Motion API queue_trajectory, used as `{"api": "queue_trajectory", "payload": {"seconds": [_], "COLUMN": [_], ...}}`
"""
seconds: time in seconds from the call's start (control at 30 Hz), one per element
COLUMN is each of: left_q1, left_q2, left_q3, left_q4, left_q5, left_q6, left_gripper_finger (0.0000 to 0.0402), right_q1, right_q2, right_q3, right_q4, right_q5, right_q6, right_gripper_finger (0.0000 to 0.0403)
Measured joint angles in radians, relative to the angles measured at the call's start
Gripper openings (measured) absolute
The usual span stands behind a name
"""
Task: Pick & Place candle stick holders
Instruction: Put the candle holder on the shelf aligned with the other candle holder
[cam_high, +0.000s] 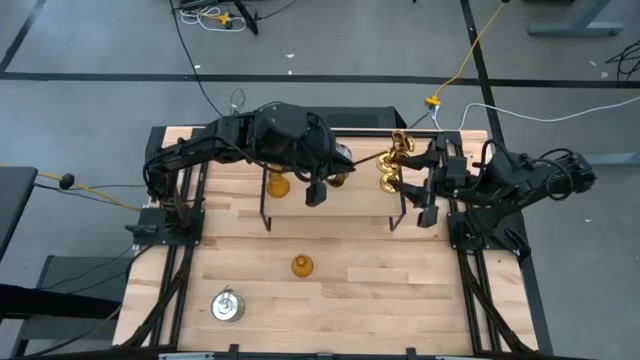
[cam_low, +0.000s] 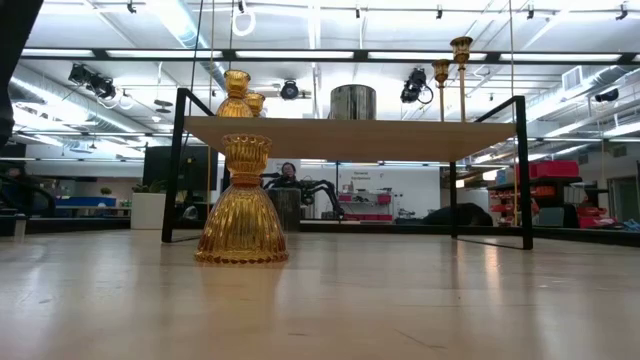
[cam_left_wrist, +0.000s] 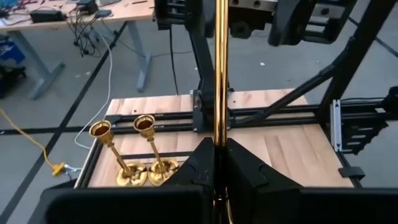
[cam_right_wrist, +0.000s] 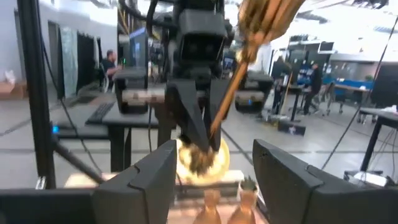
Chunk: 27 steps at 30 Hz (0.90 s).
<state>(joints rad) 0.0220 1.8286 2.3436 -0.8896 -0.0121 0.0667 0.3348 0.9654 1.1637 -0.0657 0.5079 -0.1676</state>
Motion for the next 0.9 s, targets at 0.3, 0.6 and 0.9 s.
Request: {"api": "queue_trajectory", "payload": {"seconds": [0.3,0.6,0.9], "left_q1": [0.009,0.015,0.030], "left_q2": [0.000,0.000,0.000], "left_q3": [0.000,0.000,0.000], "left_q4": [0.007,0.018,0.101], "left_q5": [0.023,0.031,0.113], "left_q6": [0.047,0.063,0.072], "left_gripper_finger": [0.0022,0.0022,0.0022], "right_q1": [-0.041,-0.078,-0.080], "right_q2": [0.090,0.158,0.167], "right_q3": [0.000,0.000,0.000], "right_q4": [0.193,0.326,0.344], "right_q5": [0.000,0.000,0.008], "right_q6": [-0.009,-0.024,-0.044], "right_gripper_finger": [0.0213,0.0213,0.0213]}}
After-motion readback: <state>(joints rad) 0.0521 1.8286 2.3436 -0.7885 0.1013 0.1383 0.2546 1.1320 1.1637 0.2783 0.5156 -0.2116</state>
